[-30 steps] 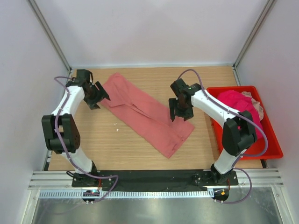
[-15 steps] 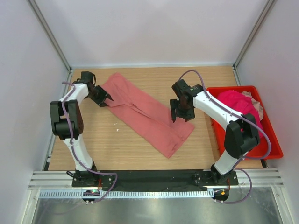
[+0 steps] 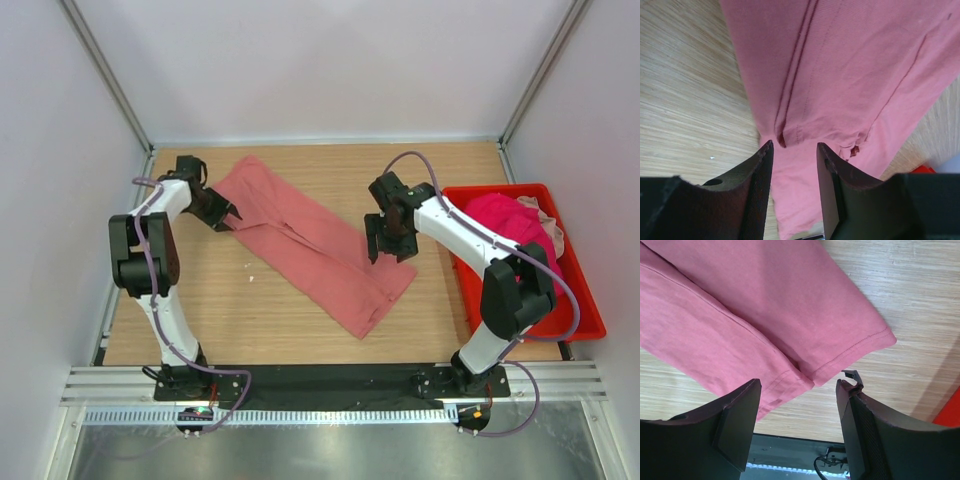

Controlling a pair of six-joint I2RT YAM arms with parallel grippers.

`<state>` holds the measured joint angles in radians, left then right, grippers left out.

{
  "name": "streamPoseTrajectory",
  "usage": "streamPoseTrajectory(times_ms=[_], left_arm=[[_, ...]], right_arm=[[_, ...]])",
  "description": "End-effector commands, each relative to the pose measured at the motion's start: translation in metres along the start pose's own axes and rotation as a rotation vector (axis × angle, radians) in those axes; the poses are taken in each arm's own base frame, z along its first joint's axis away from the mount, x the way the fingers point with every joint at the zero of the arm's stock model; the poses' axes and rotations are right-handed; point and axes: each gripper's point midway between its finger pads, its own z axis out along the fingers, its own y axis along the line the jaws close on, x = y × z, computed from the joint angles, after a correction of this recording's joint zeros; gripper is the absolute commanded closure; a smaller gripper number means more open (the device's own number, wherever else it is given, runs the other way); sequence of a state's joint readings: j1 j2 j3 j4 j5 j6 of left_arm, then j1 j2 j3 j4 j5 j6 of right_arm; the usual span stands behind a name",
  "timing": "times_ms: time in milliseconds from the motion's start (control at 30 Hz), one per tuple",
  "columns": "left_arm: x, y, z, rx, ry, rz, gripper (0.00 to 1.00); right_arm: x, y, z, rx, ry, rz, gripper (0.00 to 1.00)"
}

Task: Fold and stack the t-shirts
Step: Fold the tshirt

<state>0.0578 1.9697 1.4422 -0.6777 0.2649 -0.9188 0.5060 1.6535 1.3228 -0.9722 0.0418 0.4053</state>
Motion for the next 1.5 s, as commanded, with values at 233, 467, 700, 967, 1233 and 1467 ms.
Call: streamPoseTrajectory(times_ms=[233, 467, 700, 967, 1233, 1467], left_arm=[[0.005, 0.003, 0.009, -0.057, 0.007, -0.017, 0.59], [0.005, 0.0, 0.014, -0.06, 0.013, -0.009, 0.68], [0.003, -0.005, 0.016, -0.061, 0.008, 0.008, 0.88], [0.007, -0.026, 0.003, -0.058, -0.023, 0.078, 1.0], [0.004, -0.028, -0.006, -0.08, -0.045, 0.084, 0.83], [0.012, -0.002, -0.009, -0.148, -0.059, 0.093, 0.76]], right_arm=[[-0.004, -0.003, -0.012, -0.023, -0.06, 0.0, 0.31], [-0.005, -0.005, -0.011, -0.024, -0.061, 0.006, 0.31], [-0.002, -0.006, -0.009, -0.022, -0.055, 0.004, 0.31], [-0.001, -0.007, -0.007, -0.024, -0.051, 0.007, 0.31], [-0.001, -0.01, -0.004, -0.02, -0.046, 0.005, 0.31], [-0.001, -0.01, 0.0, -0.029, -0.037, 0.004, 0.31]])
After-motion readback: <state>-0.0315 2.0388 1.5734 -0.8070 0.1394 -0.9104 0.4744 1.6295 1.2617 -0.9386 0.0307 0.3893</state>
